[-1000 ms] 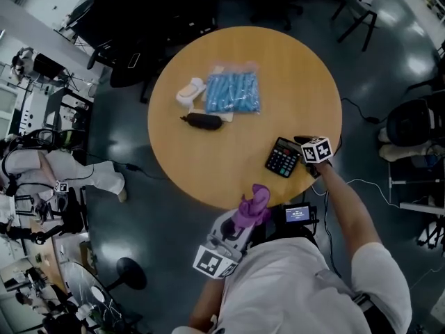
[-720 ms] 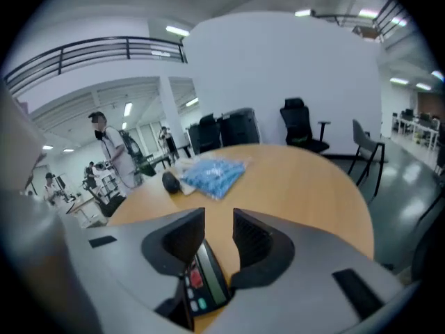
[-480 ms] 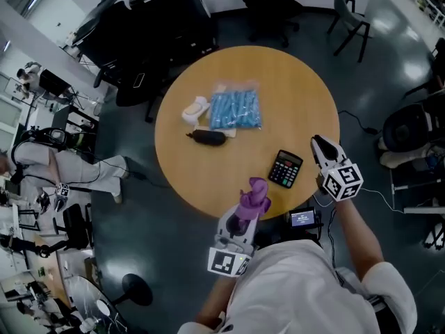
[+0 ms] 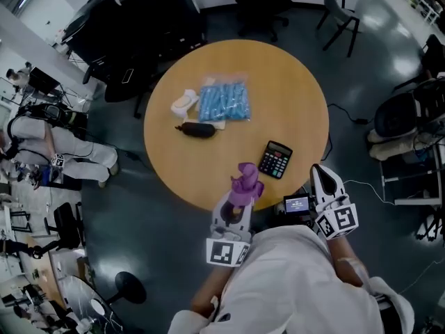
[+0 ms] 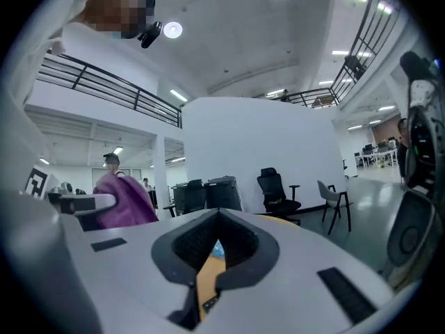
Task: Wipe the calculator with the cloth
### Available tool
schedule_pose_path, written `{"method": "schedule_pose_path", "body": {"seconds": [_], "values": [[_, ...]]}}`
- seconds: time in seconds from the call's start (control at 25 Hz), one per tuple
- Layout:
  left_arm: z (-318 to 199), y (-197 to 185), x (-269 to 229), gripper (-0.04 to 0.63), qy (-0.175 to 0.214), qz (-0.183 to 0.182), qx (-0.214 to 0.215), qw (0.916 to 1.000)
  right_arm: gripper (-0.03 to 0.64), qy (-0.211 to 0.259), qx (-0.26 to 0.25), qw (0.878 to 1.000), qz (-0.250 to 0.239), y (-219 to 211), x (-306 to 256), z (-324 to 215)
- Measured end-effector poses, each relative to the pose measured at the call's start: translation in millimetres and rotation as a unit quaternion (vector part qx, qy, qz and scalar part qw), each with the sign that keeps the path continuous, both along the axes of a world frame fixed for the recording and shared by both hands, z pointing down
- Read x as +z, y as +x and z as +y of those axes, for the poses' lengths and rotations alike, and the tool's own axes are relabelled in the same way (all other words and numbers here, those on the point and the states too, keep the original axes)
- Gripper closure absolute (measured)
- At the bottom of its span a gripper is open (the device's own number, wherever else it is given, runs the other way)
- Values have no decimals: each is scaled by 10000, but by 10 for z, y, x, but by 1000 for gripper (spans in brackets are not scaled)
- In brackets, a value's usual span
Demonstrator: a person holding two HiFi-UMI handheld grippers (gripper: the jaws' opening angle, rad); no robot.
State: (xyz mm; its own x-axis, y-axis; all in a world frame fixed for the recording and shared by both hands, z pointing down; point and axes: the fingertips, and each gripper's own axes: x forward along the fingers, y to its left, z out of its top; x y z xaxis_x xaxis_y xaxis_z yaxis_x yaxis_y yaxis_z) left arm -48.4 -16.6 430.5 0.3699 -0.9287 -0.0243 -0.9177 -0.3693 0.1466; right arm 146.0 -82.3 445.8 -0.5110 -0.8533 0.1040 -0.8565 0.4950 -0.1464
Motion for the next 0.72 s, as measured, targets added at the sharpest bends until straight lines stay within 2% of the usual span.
{"method": "schedule_pose_path", "body": {"seconds": [0.32, 0.48, 0.72], "values": [[14, 115, -41, 483, 69, -14, 131, 9999, 600, -11, -167, 9999, -34, -112, -6, 106], [46, 149, -25, 483, -138, 57, 148, 9998, 600, 58, -217, 9997, -39, -128, -39, 121], [63, 70, -28, 483, 124, -105, 31, 9999, 600, 145, -348, 9993, -5, -188, -82, 121]]}}
